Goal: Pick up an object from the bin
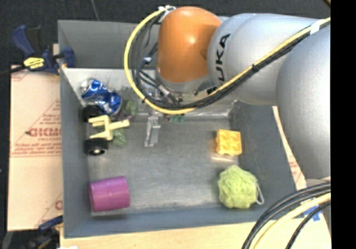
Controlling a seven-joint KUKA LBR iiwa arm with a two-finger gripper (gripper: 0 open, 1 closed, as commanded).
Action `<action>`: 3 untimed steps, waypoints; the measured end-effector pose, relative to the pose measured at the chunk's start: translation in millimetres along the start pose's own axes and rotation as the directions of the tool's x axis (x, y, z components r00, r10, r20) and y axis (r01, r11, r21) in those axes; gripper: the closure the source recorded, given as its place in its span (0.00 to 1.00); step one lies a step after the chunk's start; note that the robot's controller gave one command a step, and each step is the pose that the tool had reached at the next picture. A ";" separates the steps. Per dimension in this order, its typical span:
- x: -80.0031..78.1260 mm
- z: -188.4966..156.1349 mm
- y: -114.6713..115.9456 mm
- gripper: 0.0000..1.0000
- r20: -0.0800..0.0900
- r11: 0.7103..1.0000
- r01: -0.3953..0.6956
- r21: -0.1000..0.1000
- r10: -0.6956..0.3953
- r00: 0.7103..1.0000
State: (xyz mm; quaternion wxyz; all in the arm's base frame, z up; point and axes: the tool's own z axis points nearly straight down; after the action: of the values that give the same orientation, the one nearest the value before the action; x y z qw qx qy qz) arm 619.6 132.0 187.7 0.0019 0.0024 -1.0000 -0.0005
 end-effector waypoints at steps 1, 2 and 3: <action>-1.1 -3.7 -0.7 0.00 0.006 1.000 -0.004 -0.001 0.004 1.000; -27.0 85.4 31.1 0.00 0.016 0.967 0.253 0.020 -0.253 0.967; -21.9 48.2 64.3 0.00 0.016 0.934 0.358 0.004 -0.358 0.934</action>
Offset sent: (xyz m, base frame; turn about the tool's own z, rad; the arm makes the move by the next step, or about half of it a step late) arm 0.0276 0.0619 -0.1177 -0.3244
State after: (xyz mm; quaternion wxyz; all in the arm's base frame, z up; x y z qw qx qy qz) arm 641.0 196.4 139.5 -0.0064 0.1844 -0.9828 -0.0001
